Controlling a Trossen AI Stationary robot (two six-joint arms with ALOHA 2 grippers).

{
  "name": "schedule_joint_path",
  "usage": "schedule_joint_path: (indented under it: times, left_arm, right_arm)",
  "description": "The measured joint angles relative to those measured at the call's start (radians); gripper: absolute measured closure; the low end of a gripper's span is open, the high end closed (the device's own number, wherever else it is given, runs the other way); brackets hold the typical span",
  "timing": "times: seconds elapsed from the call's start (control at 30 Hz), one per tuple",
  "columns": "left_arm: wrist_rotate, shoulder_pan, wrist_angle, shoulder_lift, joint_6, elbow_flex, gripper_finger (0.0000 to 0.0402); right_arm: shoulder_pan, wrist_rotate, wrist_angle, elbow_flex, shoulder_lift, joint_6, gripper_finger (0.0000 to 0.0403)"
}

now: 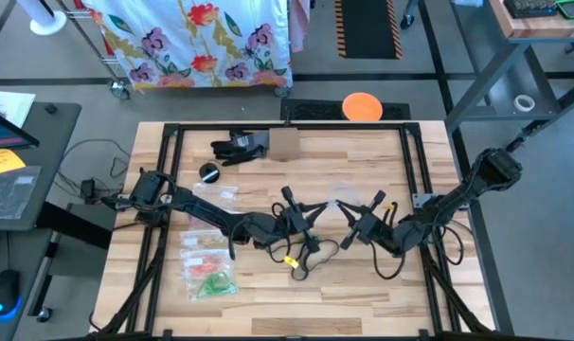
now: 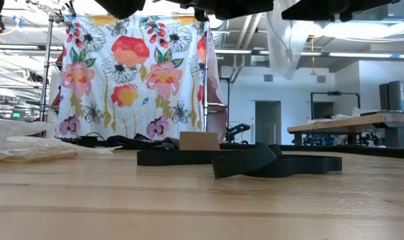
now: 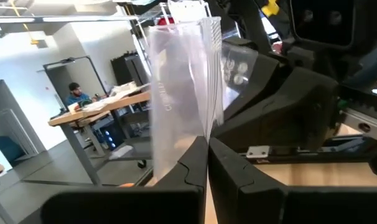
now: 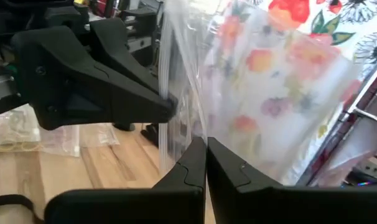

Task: Sort rubber bands
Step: Open the transparent zip bag

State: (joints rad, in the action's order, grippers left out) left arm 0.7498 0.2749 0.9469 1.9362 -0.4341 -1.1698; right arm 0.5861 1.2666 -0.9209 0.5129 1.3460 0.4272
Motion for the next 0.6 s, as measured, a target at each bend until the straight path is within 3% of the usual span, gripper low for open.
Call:
schedule_joint_path:
  times: [0.23,0.43,0.6]
  left_arm:
    - [0.001,0.001,-0.023,0.0,0.023,0.0,0.0401]
    - [0.066,0.001,-0.057,0.0,0.032,0.0,0.0401]
    - [0.059,0.001,-0.094,0.0,0.082,0.0,0.0401]
  right_arm:
    - [0.0,0.0,0.0,0.0,0.0,0.015,0.0403]
    - [0.0,-0.003,0.0,0.0,0.0,0.047,0.0402]
    - [0.002,-0.003,0.012,0.0,0.0,0.154,0.0361]
